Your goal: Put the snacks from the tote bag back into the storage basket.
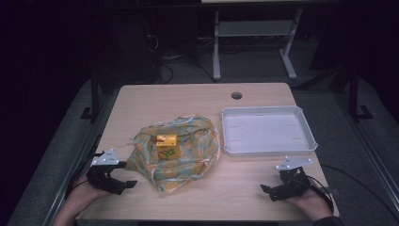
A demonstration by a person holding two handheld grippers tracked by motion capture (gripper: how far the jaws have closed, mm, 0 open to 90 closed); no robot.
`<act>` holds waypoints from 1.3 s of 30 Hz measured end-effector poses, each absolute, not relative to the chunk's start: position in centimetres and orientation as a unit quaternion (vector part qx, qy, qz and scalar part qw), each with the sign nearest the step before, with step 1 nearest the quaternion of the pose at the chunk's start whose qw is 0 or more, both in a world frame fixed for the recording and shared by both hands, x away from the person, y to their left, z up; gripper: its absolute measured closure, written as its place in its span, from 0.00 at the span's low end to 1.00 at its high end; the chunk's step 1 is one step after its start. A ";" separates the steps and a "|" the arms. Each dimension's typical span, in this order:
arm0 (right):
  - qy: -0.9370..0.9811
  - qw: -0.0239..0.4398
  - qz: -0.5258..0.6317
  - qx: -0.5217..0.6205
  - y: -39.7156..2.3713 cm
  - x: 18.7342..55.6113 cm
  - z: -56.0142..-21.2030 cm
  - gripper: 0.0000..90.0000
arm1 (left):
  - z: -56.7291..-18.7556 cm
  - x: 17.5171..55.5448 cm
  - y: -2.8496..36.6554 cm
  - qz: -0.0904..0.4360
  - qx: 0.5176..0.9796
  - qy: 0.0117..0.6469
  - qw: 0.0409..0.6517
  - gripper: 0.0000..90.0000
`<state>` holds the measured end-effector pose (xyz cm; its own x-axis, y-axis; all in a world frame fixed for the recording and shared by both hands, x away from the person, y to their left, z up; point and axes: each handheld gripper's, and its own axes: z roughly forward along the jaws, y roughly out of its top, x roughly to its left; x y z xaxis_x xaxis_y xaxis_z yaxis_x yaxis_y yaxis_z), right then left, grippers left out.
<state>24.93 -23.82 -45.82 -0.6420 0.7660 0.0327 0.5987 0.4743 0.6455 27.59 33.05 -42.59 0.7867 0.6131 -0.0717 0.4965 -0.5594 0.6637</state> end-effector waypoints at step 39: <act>0.853 0.120 0.318 0.397 -23.7 24.8 -45.9 0.02 | -37.2 31.4 29.3 0.096 0.892 0.270 0.349 0.16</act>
<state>24.85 -23.66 -45.91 -0.6562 0.7531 0.0475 0.6003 0.4829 0.6375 31.39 29.27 -37.21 0.8359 0.5487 -0.0165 0.4140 -0.6104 0.6753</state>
